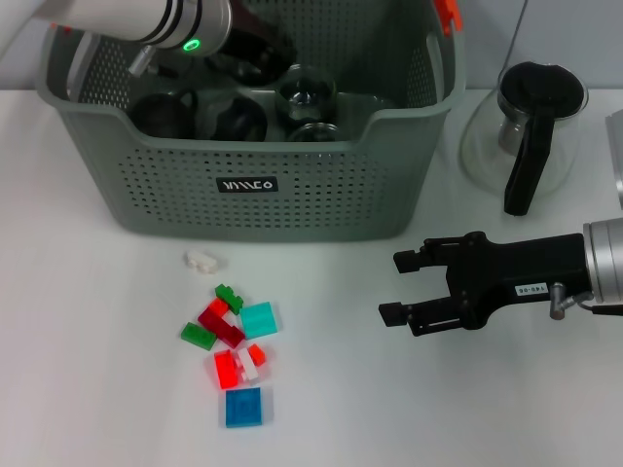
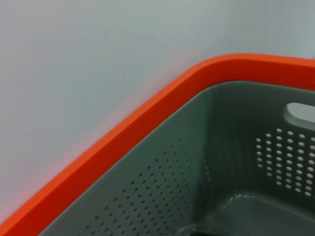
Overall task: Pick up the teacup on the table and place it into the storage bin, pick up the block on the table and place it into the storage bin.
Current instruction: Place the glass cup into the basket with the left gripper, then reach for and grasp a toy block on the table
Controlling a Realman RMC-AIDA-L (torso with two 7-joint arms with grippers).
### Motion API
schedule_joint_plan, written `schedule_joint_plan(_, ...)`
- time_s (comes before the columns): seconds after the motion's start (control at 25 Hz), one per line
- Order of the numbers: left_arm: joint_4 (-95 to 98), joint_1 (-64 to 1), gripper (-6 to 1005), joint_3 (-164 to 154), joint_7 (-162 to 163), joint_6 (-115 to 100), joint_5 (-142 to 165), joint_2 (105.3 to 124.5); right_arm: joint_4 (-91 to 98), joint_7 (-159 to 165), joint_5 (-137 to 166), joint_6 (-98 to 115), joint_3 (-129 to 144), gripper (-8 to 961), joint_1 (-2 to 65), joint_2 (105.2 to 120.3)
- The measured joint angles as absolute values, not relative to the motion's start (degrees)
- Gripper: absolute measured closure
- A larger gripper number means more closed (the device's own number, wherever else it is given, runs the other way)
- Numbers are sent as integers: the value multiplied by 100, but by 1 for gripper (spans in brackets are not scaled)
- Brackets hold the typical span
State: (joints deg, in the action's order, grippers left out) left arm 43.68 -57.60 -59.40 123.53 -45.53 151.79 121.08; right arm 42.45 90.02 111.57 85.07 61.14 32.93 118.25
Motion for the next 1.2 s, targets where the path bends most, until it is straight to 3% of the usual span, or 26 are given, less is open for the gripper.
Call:
schedule_joint_plan(0.44,4573,-5676,499,-5980,12490,-4569,15178,12157,4245,8953,11153,8508,6051,101,3250,11833)
schedule_joint_plan(0.56,5302,-5414,410,-5946,12673,-4916,15102,12206,4245,8947,11152,8509,5990,101,3246,11839)
schedule_joint_plan(0.76,7556,-4528,180,-5758,12709,-6204,14088,12366,4245,8940,11151,8508,5926,101,3270,11829)
schedule_joint_plan(0.8,7556,-4528,176,-5758,12709,-6204,14088,12366,4245,8939,11152,8498,5925,101,3279,11826)
schedule_joint_plan(0.84,8540,-3964,173,-5728,12546,-6981,13124,12375,4245,8939,11152,8486,5925,101,3285,11825)
schedule_joint_plan(1.2,9953,-2686,164,-5762,11457,-10084,11497,12456,4245,8938,11131,8385,5911,101,3297,11824)
